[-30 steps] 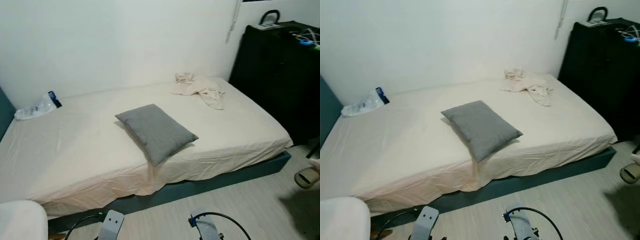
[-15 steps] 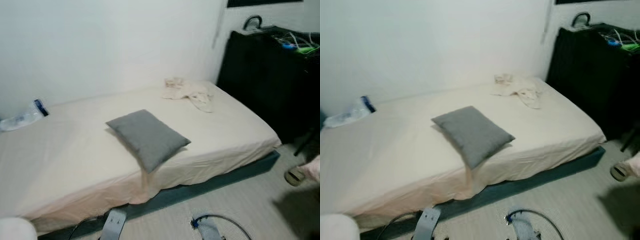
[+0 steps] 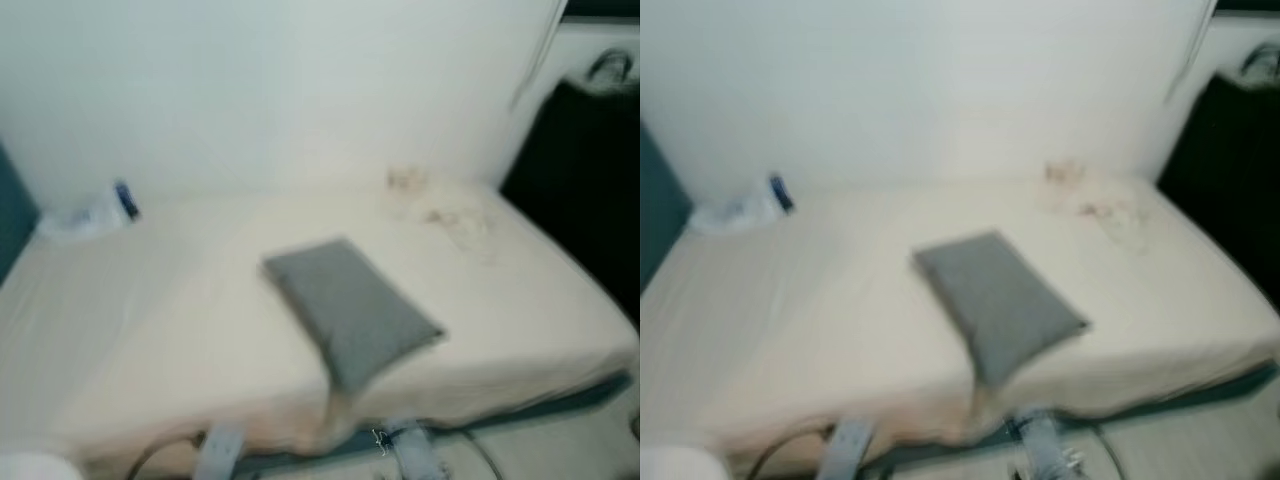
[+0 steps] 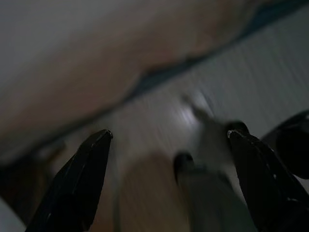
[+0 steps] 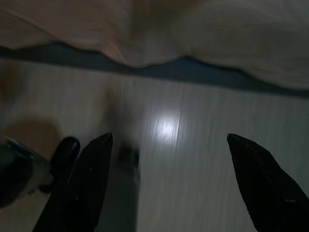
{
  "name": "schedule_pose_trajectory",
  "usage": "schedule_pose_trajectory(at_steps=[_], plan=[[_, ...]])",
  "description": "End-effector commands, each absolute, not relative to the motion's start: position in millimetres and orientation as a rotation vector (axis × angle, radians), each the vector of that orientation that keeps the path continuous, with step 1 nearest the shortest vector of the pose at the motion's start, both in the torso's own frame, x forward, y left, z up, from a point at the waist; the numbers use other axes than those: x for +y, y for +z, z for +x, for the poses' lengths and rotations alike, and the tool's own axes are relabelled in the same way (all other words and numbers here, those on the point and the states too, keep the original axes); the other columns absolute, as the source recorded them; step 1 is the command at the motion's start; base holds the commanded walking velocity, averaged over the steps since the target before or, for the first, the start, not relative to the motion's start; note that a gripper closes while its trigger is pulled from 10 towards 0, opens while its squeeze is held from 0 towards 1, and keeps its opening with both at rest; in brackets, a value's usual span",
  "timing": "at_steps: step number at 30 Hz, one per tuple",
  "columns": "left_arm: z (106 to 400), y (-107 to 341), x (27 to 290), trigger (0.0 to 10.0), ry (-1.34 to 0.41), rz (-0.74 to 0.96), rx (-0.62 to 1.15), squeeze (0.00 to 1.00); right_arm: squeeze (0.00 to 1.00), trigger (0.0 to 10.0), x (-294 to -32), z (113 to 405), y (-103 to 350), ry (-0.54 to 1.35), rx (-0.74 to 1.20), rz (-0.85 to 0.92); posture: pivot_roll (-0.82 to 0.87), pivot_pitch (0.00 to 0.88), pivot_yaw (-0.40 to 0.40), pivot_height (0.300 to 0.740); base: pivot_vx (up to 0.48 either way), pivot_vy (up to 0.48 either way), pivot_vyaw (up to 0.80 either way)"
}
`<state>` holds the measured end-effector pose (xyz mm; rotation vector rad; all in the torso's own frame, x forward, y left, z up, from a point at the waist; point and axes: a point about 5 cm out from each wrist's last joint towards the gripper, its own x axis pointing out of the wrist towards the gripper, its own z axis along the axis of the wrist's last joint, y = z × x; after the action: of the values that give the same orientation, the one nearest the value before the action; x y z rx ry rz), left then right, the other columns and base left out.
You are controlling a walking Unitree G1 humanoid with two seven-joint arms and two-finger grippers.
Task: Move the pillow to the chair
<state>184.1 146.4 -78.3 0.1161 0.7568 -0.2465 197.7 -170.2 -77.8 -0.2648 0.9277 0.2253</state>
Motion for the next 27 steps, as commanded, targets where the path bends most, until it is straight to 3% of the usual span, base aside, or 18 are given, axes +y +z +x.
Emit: schedule_pose_trajectory(at_steps=[1, 4, 27], plan=[[185.5, -77.5, 138.6, 10.0, -0.264, 0.105, 0.747, 0.0, 0.0, 10.0, -180.5, 182.4, -85.1, 0.206, 0.993, -0.277, -0.04, 0.0, 0.005, 0.74, 0.352, 0.0, 0.0], [187.3, -76.5, 138.0, 10.0, -0.262, 0.093, 0.74, 0.0, 0.0, 10.0, -180.5, 182.3, -85.1, 0.207, 0.993, -0.278, -0.04, 0.0, 0.006, 0.74, 0.336, 0.0, 0.0], [190.6, -74.7, 135.2, 10.0, -0.263, 0.081, 0.732, 0.0, 0.0, 10.0, -180.0, 180.2, -86.3, 0.215, 1.003, -0.278, -0.04, 0.0, 0.002, 0.74, 0.0, 0.0, 0.0]])
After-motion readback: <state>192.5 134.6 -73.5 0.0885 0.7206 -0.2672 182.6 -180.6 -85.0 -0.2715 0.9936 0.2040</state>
